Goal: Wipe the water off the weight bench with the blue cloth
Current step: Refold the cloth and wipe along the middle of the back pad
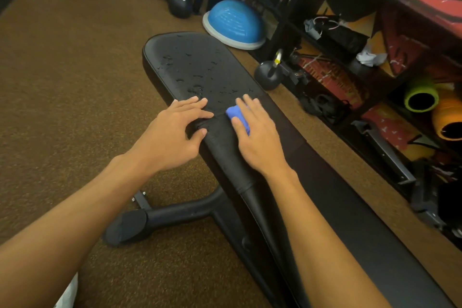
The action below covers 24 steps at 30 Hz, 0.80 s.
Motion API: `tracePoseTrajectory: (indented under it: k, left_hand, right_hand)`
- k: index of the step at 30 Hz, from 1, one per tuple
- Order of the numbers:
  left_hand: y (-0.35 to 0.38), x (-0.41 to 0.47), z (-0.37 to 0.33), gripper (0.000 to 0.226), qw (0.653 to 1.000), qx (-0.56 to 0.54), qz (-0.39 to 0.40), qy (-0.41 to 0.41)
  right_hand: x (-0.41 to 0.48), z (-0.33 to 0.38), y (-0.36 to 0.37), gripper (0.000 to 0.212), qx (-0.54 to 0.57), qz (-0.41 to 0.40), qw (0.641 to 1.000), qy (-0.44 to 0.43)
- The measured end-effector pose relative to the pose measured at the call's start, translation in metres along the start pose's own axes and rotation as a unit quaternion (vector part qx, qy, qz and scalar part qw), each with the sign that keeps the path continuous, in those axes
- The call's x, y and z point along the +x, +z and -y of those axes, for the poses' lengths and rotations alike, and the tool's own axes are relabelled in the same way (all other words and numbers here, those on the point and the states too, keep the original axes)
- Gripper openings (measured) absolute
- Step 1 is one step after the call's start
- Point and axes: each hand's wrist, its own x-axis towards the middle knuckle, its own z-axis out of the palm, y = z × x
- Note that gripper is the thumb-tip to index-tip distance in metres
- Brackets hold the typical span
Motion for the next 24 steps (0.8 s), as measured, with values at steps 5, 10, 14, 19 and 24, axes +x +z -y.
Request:
tracePoseTrajectory:
  k: [5, 10, 14, 19, 24]
  left_hand:
    - [-0.005, -0.002, 0.001, 0.042, 1.000, -0.010, 0.005, -0.004]
    - [-0.004, -0.003, -0.002, 0.042, 1.000, -0.001, 0.005, -0.007]
    - [-0.007, -0.003, 0.001, 0.042, 1.000, -0.001, 0.010, -0.005]
    - [-0.009, -0.005, 0.005, 0.041, 1.000, -0.009, 0.016, -0.006]
    - [-0.014, -0.002, 0.010, 0.035, 1.000, 0.023, -0.001, 0.009]
  right_hand:
    - [-0.008, -0.030, -0.013, 0.054, 0.008, -0.016, 0.999, 0.038]
    - [0.021, -0.008, 0.000, 0.055, 0.000, -0.028, 0.998, 0.061]
    - [-0.009, -0.010, -0.004, 0.053, 0.006, 0.023, 0.999, -0.047]
    - [0.011, -0.024, -0.006, 0.054, 0.002, -0.034, 0.996, 0.086]
    - [-0.004, 0.010, 0.006, 0.052, 0.005, -0.006, 1.000, -0.026]
